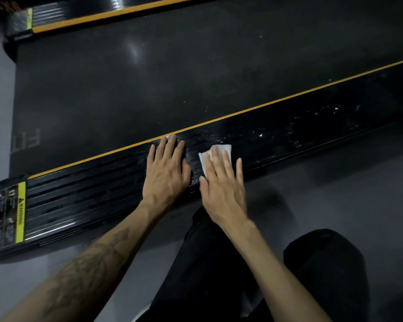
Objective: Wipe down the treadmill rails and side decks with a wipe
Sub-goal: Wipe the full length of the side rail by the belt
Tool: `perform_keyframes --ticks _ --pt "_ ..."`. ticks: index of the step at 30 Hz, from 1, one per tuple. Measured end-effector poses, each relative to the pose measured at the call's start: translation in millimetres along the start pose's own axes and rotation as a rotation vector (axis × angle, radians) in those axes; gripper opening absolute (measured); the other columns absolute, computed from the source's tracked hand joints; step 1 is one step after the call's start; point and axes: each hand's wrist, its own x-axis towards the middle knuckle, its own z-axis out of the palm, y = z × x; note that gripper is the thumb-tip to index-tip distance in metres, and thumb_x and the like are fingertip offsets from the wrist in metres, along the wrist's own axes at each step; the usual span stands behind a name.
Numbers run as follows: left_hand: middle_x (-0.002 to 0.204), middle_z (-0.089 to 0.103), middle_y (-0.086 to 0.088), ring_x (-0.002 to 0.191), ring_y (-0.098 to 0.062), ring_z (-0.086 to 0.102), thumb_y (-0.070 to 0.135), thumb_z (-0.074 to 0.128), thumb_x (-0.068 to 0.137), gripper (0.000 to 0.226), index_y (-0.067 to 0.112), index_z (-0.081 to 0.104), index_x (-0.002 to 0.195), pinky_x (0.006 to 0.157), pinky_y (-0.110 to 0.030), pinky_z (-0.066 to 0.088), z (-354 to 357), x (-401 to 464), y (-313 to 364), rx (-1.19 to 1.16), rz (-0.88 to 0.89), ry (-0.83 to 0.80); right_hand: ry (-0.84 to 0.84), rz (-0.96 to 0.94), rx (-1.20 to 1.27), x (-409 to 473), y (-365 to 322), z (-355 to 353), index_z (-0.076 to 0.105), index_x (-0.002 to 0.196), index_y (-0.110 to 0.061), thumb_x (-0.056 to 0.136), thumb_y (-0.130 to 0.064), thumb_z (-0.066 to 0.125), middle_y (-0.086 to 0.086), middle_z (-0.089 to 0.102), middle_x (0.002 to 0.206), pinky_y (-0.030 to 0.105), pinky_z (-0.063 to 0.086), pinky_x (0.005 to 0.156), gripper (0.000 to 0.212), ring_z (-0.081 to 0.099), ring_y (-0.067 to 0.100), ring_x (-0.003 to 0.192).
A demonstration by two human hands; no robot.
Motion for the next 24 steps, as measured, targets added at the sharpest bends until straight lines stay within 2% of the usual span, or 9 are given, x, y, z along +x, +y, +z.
perform_keyframes --ticks 4,10,14,19,22,24 --pt "0.159 0.043 -0.015 0.152 -0.031 0.033 0.036 0.035 0.100 0.057 0.009 0.054 0.146 0.123 -0.055 0.026 0 0 1 -0.008 -0.001 0.009 -0.025 -0.046 -0.005 22 9 -1 0.034 0.160 -0.017 0.104 -0.041 0.029 0.004 0.027 0.169 0.056 0.004 0.127 0.061 0.022 0.024 0.157" --pt "0.158 0.045 -0.015 0.151 -0.031 0.035 0.034 0.038 0.100 0.054 0.008 0.054 0.145 0.123 -0.055 0.028 -2 0 3 -0.008 0.006 0.026 0.021 0.069 -0.022 13 16 -6 0.033 0.160 -0.013 0.103 -0.045 0.029 0.009 0.026 0.169 0.057 0.008 0.126 0.065 0.020 0.027 0.157" --pt "0.157 0.047 -0.015 0.150 -0.030 0.038 0.034 0.038 0.099 0.055 0.008 0.056 0.144 0.122 -0.055 0.029 -1 1 2 -0.016 -0.005 0.040 -0.049 -0.056 0.049 23 5 -2 0.039 0.158 -0.017 0.102 -0.041 0.031 0.006 0.029 0.168 0.057 0.009 0.127 0.062 0.023 0.027 0.156" --pt "0.157 0.047 -0.014 0.149 -0.030 0.038 0.034 0.039 0.099 0.054 0.010 0.056 0.143 0.122 -0.055 0.030 -1 1 1 -0.029 -0.003 0.052 -0.093 -0.006 -0.035 37 18 -9 0.032 0.160 -0.013 0.101 -0.043 0.024 0.009 0.024 0.169 0.056 0.007 0.127 0.067 0.020 0.026 0.157" --pt "0.157 0.047 -0.013 0.149 -0.029 0.038 0.034 0.039 0.099 0.053 0.009 0.057 0.143 0.122 -0.054 0.029 -2 1 2 -0.033 -0.009 0.050 -0.124 0.050 -0.003 25 9 -14 0.026 0.161 -0.009 0.098 -0.046 0.021 0.016 0.018 0.170 0.052 0.005 0.128 0.073 0.016 0.029 0.158" --pt "0.157 0.047 -0.013 0.149 -0.029 0.038 0.034 0.039 0.099 0.054 0.009 0.057 0.143 0.123 -0.053 0.029 -3 1 1 -0.042 -0.006 0.049 -0.186 0.013 0.036 27 -2 -17 0.024 0.162 -0.012 0.099 -0.046 0.021 0.014 0.014 0.170 0.050 0.001 0.129 0.072 0.012 0.030 0.159"
